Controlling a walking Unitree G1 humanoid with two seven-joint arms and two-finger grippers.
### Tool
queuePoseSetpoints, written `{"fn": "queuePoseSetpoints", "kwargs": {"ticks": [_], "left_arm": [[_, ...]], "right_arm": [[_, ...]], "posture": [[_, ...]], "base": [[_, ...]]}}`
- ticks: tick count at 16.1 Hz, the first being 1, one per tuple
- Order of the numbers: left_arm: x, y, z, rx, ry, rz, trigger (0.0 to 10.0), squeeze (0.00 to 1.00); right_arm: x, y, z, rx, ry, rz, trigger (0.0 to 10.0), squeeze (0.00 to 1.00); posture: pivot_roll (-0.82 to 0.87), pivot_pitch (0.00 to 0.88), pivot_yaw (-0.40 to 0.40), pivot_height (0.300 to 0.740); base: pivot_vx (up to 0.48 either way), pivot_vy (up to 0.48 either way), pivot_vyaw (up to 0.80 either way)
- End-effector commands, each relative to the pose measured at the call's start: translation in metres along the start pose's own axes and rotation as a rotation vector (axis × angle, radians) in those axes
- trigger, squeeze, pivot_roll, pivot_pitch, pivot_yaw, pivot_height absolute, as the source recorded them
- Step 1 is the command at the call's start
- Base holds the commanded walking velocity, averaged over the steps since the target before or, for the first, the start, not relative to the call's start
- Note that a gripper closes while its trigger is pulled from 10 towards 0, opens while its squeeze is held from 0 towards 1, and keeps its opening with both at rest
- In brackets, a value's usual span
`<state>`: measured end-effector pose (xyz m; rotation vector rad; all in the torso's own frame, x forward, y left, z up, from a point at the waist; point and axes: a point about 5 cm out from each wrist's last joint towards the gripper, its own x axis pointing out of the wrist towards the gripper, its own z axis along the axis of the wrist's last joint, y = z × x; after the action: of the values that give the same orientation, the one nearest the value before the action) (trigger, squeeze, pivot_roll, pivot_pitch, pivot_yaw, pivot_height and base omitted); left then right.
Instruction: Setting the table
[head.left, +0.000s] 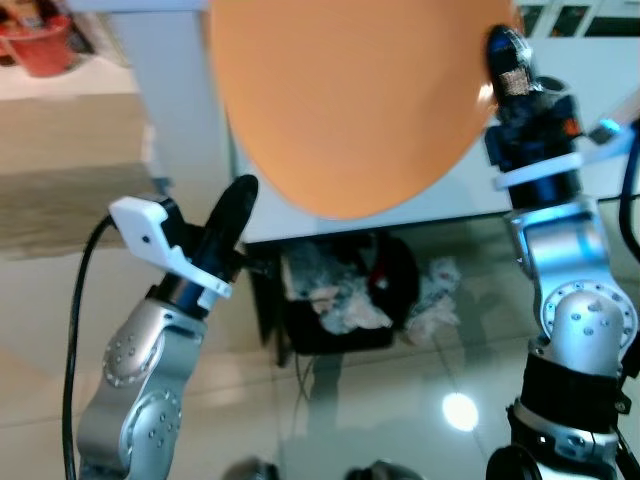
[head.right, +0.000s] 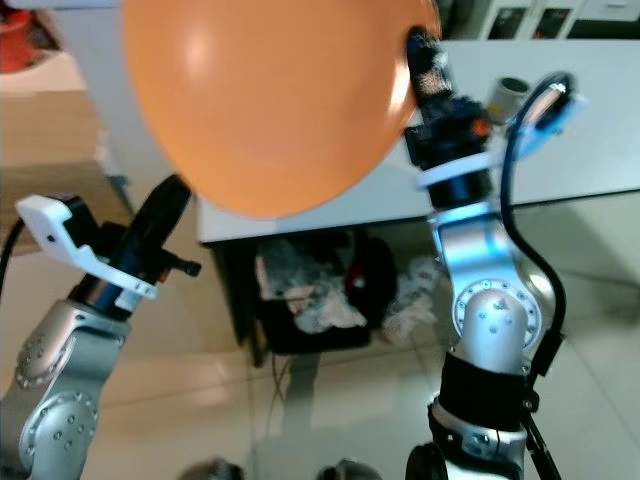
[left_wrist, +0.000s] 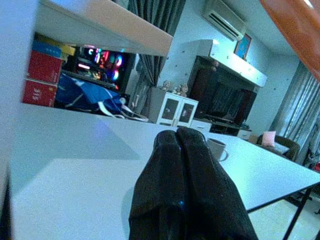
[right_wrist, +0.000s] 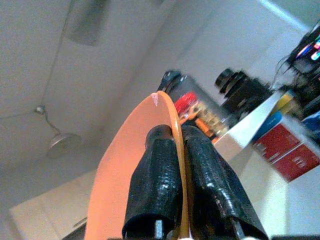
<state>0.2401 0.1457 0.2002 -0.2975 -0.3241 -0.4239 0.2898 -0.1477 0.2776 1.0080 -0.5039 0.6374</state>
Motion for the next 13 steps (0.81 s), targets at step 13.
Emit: {"fn": "queuePoseSetpoints", "kwargs": {"ticks": [13], "left_arm": [[0.002, 0.008, -0.013, 0.033, 0.042, 0.088, 10.0, 0.00]], "right_arm": [[-0.009, -0.051, -0.034, -0.172, 0.149, -0.365, 10.0, 0.00]], "posture": [[-0.08, 0.104, 0.003, 0.740]], "base": [[0.211, -0.143, -0.17]]}}
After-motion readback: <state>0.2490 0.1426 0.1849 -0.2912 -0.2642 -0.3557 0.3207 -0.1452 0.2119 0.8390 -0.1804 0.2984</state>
